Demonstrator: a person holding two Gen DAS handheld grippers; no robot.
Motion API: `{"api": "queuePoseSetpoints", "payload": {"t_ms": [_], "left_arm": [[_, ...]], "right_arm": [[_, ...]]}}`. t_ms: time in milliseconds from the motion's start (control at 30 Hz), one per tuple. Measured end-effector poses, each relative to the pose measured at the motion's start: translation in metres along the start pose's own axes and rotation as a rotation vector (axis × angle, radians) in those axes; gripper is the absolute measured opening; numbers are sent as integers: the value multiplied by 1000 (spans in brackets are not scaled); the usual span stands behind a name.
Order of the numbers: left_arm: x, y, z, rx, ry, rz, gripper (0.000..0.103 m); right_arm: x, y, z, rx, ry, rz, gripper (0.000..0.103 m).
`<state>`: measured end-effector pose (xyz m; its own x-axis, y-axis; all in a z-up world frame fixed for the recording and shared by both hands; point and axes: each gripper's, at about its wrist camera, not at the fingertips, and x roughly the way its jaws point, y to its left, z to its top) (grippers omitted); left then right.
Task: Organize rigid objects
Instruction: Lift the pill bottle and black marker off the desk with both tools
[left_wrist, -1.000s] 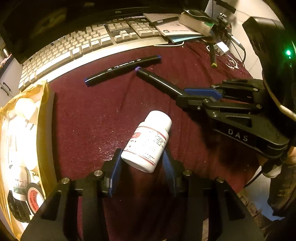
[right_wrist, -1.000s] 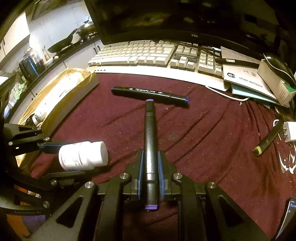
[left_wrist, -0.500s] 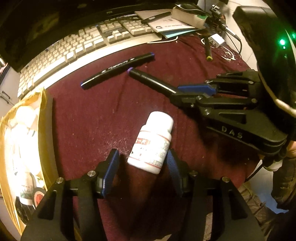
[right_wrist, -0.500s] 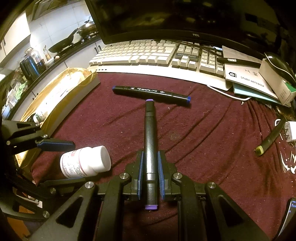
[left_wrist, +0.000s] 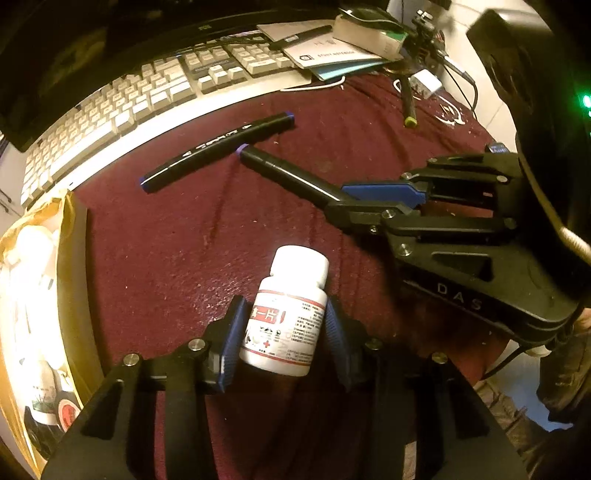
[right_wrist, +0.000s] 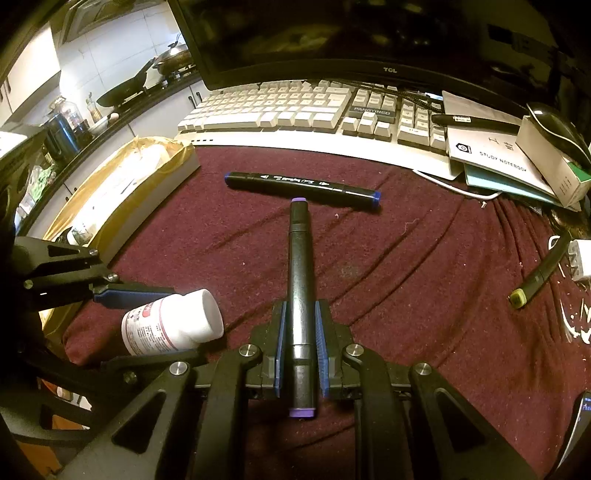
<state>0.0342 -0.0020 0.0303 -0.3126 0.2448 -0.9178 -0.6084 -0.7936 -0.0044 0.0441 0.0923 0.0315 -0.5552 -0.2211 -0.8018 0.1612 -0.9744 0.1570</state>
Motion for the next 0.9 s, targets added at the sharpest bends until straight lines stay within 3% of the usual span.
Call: {"api": "queuePoseSetpoints", "payload": {"t_ms": [333,567,900], "left_arm": [[-11,7,-7,-53,-34,-43,39],[-24,23,-12,-148,-96,-83,38],[-15,14,-10,-104,-43,-75,38]], "right_arm": [[-7,6,2,-5,-20,6,13],[-7,9,3,-9,-21,12,13],[-8,10,2,-7,-23,18,13]]}}
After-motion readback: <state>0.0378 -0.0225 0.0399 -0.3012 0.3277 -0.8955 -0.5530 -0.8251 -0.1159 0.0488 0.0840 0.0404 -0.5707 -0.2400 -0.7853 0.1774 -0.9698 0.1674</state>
